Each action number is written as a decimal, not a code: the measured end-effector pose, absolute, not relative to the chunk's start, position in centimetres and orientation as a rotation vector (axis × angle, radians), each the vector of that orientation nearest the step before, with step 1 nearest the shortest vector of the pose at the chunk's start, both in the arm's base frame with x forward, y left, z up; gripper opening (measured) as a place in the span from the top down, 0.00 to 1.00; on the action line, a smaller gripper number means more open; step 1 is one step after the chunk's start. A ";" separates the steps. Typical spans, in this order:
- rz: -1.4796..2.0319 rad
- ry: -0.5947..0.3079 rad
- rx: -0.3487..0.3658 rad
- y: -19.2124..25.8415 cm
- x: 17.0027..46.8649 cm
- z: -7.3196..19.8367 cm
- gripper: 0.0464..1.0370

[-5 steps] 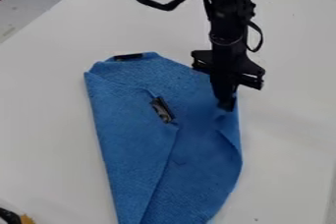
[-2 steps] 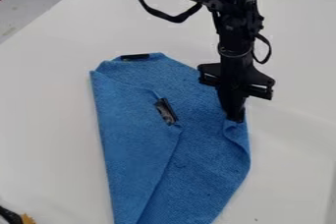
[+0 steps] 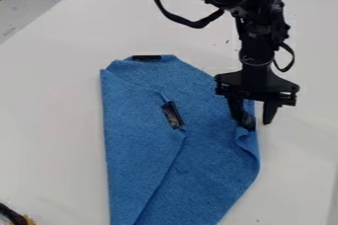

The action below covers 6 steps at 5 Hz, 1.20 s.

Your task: Unfold the cloth from left to right

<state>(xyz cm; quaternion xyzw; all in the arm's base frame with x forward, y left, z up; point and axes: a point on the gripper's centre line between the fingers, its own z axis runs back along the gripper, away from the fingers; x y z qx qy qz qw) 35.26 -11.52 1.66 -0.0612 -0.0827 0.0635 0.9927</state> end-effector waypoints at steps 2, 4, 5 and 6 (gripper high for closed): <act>0.175 -0.212 -0.056 -14.4 36.0 3.9 0.03; 0.085 -0.204 0.028 -14.4 35.7 4.4 0.04; 0.036 -0.187 0.049 -13.3 36.0 4.6 0.04; 0.016 -0.167 0.062 -12.6 35.9 4.7 0.04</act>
